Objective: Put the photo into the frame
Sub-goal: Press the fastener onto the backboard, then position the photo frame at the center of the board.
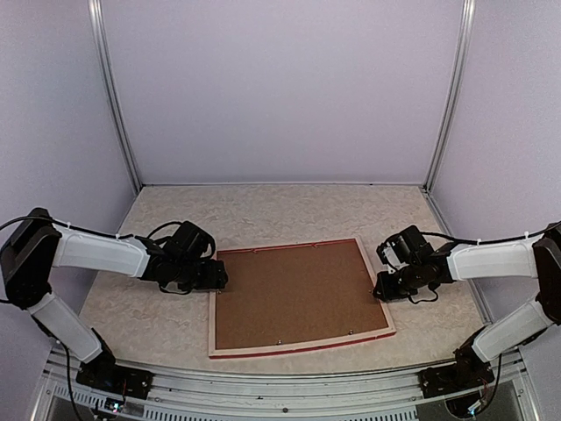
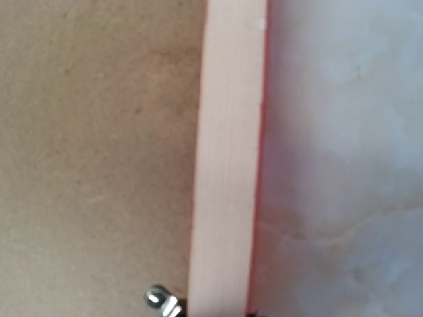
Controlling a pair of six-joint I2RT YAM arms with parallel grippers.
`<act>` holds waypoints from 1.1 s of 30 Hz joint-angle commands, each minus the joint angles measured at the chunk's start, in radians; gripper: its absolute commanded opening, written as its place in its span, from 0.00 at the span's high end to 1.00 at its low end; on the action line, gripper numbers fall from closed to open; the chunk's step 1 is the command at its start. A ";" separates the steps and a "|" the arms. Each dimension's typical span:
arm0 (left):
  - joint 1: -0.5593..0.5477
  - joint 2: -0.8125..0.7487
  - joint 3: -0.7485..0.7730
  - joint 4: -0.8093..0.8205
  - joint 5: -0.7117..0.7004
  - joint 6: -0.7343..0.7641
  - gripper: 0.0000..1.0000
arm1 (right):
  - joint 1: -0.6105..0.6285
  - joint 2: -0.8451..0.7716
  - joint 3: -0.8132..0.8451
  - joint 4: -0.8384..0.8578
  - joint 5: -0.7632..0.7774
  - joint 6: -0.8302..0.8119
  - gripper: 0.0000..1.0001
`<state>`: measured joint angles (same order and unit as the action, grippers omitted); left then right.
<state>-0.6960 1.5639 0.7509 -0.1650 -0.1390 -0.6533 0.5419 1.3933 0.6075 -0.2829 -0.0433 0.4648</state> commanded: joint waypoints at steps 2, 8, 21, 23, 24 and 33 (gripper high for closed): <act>-0.011 0.018 -0.021 0.009 -0.009 -0.003 0.26 | -0.007 0.015 -0.031 0.007 -0.015 0.003 0.82; -0.028 0.014 -0.030 -0.005 -0.034 -0.014 0.25 | -0.007 -0.027 -0.014 0.016 -0.053 0.016 0.60; -0.031 -0.032 -0.046 -0.011 -0.029 -0.022 0.11 | -0.008 -0.007 0.028 -0.002 -0.029 0.027 0.49; -0.037 -0.043 -0.049 -0.008 -0.030 -0.011 0.10 | -0.013 0.006 0.030 -0.010 -0.015 0.028 0.52; -0.043 -0.048 -0.052 -0.005 -0.034 0.000 0.10 | -0.016 0.016 0.032 -0.013 -0.012 0.027 0.54; -0.061 -0.171 -0.071 0.029 -0.018 0.052 0.01 | -0.042 0.103 0.073 0.021 0.001 -0.010 0.76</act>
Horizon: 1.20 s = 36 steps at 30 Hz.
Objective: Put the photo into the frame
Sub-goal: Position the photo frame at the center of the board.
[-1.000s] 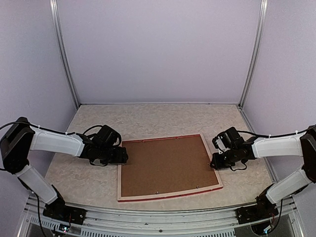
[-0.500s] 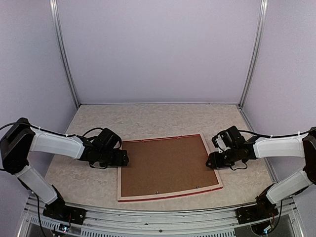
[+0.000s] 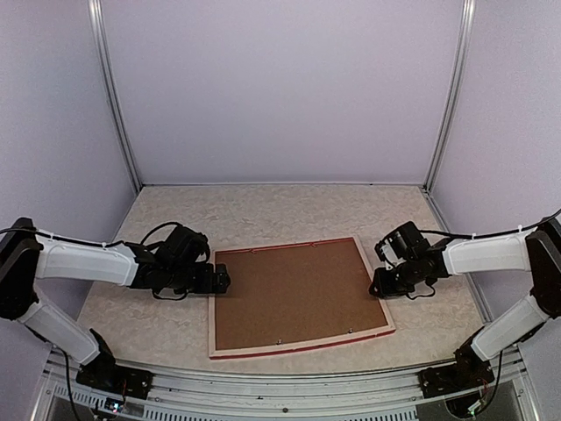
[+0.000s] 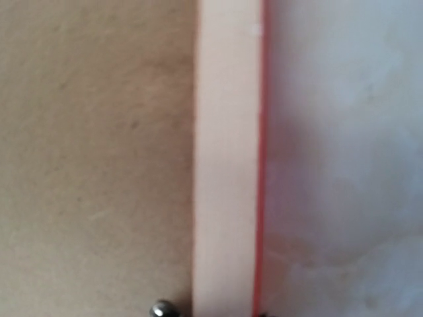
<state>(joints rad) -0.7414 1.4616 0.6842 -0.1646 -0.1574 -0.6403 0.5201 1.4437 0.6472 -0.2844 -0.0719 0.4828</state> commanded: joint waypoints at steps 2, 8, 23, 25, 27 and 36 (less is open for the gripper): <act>-0.034 -0.097 0.012 0.031 -0.008 0.076 0.01 | -0.026 0.096 0.070 0.033 0.031 -0.049 0.79; -0.168 -0.063 0.108 0.017 0.020 0.231 0.01 | -0.052 0.270 0.235 0.085 0.016 -0.119 0.83; -0.461 0.402 0.516 -0.142 0.057 0.508 0.11 | -0.081 0.256 0.400 0.001 0.019 -0.182 0.40; -0.468 0.481 0.569 -0.171 0.039 0.525 0.17 | -0.079 0.212 0.360 -0.002 0.019 -0.169 0.39; -0.471 0.535 0.614 -0.192 0.027 0.539 0.24 | -0.080 0.166 0.311 0.001 0.014 -0.155 0.39; -0.482 0.601 0.654 -0.229 -0.001 0.548 0.64 | -0.080 0.071 0.176 0.017 0.001 -0.115 0.39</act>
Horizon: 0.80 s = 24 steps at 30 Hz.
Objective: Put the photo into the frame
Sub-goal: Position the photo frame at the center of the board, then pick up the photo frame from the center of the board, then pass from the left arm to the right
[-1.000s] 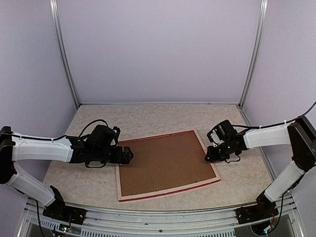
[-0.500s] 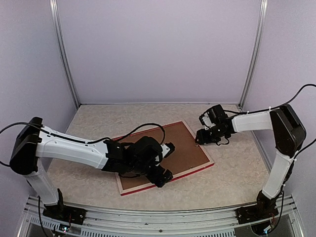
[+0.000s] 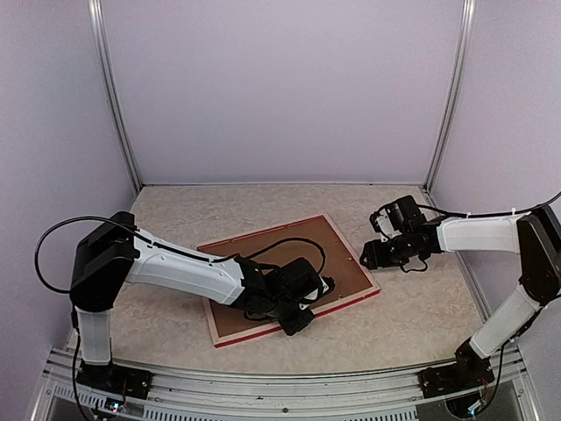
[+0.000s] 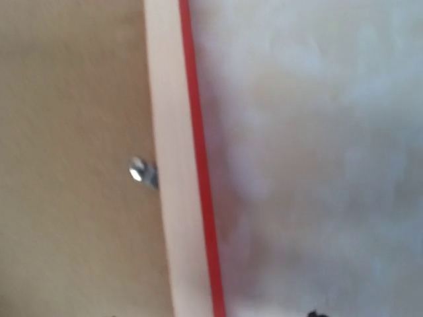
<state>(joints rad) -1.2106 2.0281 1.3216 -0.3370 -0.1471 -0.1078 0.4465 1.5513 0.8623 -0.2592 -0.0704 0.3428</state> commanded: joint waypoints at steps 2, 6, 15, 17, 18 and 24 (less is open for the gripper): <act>-0.014 0.041 0.016 -0.062 -0.025 0.013 0.73 | -0.006 -0.046 -0.053 -0.009 -0.004 0.030 0.39; -0.017 0.055 0.022 -0.082 -0.059 0.006 0.91 | -0.007 -0.072 -0.077 -0.020 -0.017 0.041 0.38; -0.014 -0.042 0.039 -0.072 -0.026 0.016 1.00 | -0.021 -0.107 -0.101 -0.053 -0.121 0.064 0.27; -0.013 -0.067 0.031 -0.058 -0.020 0.024 1.00 | -0.037 -0.106 -0.104 -0.037 -0.180 0.072 0.25; -0.013 -0.089 0.025 -0.049 -0.013 0.027 1.00 | -0.044 -0.100 -0.104 -0.028 -0.211 0.079 0.24; -0.008 -0.188 0.009 -0.024 0.005 0.038 1.00 | -0.087 -0.062 -0.120 0.034 -0.353 0.122 0.20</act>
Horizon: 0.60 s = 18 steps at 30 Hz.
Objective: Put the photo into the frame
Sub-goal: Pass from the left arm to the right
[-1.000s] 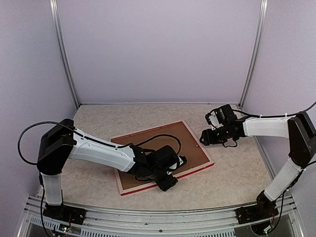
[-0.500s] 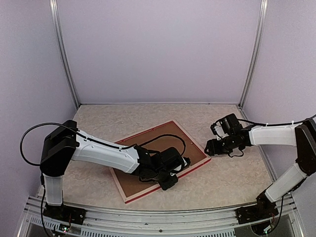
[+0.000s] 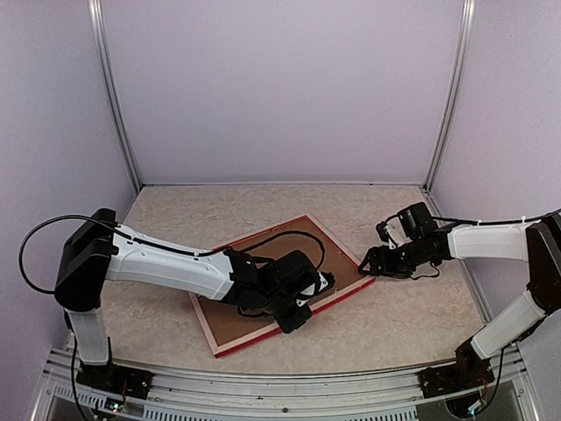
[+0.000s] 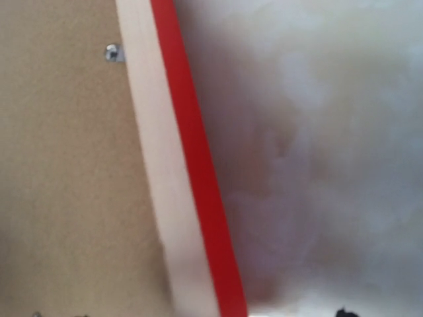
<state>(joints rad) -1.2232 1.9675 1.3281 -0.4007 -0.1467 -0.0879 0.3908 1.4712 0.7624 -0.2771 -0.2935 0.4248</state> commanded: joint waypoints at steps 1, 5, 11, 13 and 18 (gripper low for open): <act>0.006 -0.147 0.002 0.041 0.012 0.020 1.00 | -0.039 0.024 -0.026 0.068 -0.160 0.049 0.20; 0.008 -0.178 -0.003 0.052 0.014 0.024 1.00 | -0.057 0.047 -0.051 0.153 -0.274 0.099 0.20; 0.008 -0.165 -0.015 0.060 0.006 0.020 1.00 | -0.069 0.061 -0.098 0.333 -0.423 0.230 0.31; 0.008 -0.156 -0.030 0.069 -0.002 0.012 1.00 | -0.072 0.065 -0.113 0.383 -0.452 0.269 0.37; 0.007 -0.139 -0.057 0.086 -0.029 -0.013 1.00 | -0.077 0.054 -0.147 0.431 -0.454 0.326 0.58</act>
<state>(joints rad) -1.2171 1.8400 1.2774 -0.3931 -0.1093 -0.0940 0.3283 1.5291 0.6426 0.0601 -0.6937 0.6716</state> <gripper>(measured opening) 0.116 0.501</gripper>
